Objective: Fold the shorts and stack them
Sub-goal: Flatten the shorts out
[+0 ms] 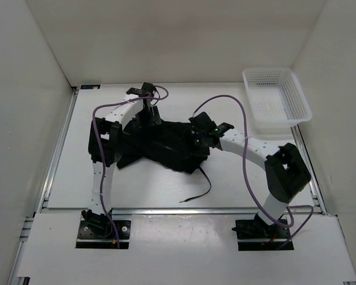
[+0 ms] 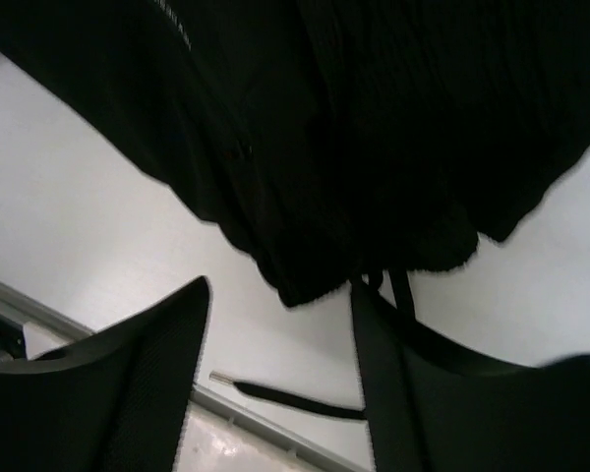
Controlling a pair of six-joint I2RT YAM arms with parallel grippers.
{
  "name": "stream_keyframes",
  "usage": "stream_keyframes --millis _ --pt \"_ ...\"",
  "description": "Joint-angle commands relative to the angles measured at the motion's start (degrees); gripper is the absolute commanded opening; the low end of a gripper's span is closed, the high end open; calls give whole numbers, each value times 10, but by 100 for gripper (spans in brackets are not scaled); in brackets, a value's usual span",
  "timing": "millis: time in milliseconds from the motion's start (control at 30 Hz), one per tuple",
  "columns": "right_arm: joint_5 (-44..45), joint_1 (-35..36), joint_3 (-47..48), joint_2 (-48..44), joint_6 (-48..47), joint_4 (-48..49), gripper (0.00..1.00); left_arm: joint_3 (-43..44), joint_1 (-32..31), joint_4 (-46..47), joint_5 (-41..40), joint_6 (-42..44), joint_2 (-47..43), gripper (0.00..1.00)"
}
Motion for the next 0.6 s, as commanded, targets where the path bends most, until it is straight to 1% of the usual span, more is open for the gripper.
stream_keyframes --millis 0,33,67,133,167,200,300,367,467,500,533,567 --pt "1 4 33 35 1 39 56 11 3 -10 4 -9 -17 78" --pt "1 4 42 47 1 44 50 11 3 -10 9 -9 -17 68" --pt "1 4 50 54 1 45 32 11 3 -10 9 -9 -17 47" --pt "1 4 75 62 -4 38 16 23 3 -10 9 -9 -17 25" --pt "1 4 84 71 -4 31 1 29 3 -17 9 -4 -17 16" --pt "1 4 109 77 -9 24 0 36 3 -27 9 -4 -17 10" --pt "12 4 152 84 -21 12 0 74 9 -43 4 9 -22 10" --pt "18 -12 183 84 -33 -7 0 119 16 -67 -1 15 -28 10" --pt "41 -50 279 98 -56 -39 0 178 40 -98 -1 21 -28 10" --pt "41 -63 314 112 -61 -52 0 228 46 -106 -1 27 -33 10" --pt "41 -88 391 120 -67 -67 0 255 52 -114 16 34 -33 10" --pt "41 -99 431 126 -78 -82 0 279 64 -121 24 34 -38 10"
